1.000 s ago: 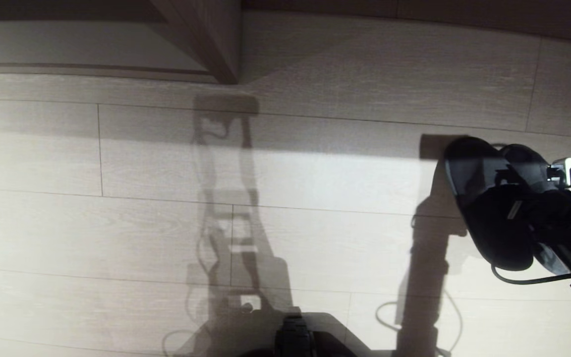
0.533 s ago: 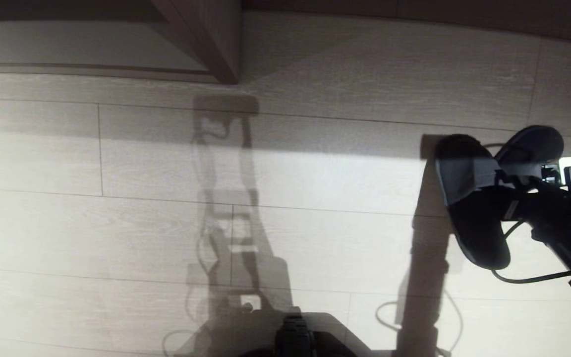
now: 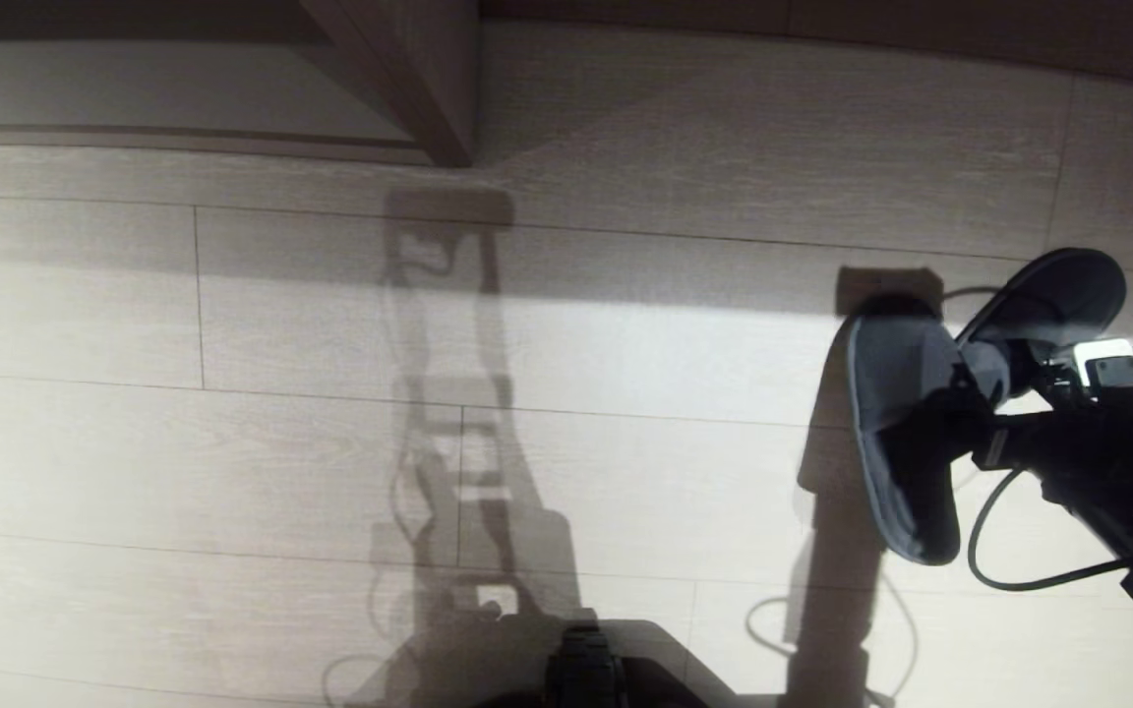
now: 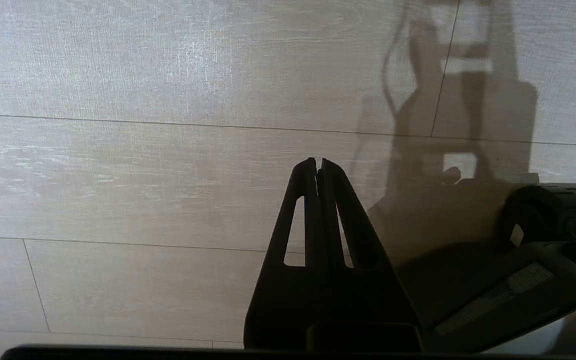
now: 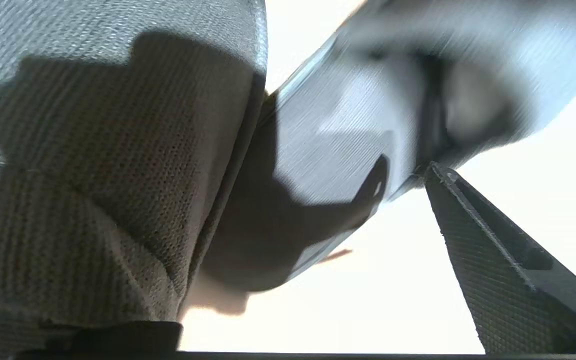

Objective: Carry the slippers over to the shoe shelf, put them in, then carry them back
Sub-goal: Place the slippers on the floor

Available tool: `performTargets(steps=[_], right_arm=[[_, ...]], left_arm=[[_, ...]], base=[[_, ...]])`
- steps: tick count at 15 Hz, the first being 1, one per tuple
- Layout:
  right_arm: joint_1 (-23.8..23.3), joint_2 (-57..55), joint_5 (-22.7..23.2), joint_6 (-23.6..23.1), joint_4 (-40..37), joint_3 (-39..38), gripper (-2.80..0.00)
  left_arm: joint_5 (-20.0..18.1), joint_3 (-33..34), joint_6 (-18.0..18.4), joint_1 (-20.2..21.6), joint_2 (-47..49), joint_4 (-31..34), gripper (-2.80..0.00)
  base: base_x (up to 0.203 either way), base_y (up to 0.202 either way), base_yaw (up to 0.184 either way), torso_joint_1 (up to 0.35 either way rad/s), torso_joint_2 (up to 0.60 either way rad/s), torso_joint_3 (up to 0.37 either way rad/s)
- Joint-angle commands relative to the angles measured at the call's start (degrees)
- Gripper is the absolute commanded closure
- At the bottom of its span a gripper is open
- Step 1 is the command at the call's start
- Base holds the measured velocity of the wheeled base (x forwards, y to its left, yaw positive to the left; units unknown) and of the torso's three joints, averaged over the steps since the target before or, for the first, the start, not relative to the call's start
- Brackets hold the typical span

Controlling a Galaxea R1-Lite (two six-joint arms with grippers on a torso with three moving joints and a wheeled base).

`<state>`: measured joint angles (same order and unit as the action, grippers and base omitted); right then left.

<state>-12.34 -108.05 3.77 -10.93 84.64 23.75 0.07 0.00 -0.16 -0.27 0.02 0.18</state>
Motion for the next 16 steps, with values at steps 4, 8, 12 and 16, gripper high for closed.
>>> performTargets(steps=[4,8,12,16], right_arm=[[1.92,0.80,1.68,0.18,0.26,-6.73,-2.80],[2.67,0.34,2.84,4.19,0.49,-6.66,-2.80],[2.67,2.28,2.14,4.36,0.71,-0.01,-2.80],[2.65,6.94,0.30,4.32,-3.67,7.26,-2.80]], left_arm=[[0.01,0.06,-0.02,0.00,-0.11,-0.01,0.00],[0.01,0.03,-0.02,0.00,-0.11,-0.01,0.00],[0.01,0.09,-0.02,0.00,-0.11,-0.01,0.00],[0.01,0.00,-0.02,0.00,-0.11,-0.01,0.00]], base=[[0.000,0.000,0.000,0.000,0.00,0.000],[0.000,0.000,0.000,0.000,0.00,0.000],[0.000,0.000,0.000,0.000,0.00,0.000],[0.000,0.000,0.000,0.000,0.00,0.000]])
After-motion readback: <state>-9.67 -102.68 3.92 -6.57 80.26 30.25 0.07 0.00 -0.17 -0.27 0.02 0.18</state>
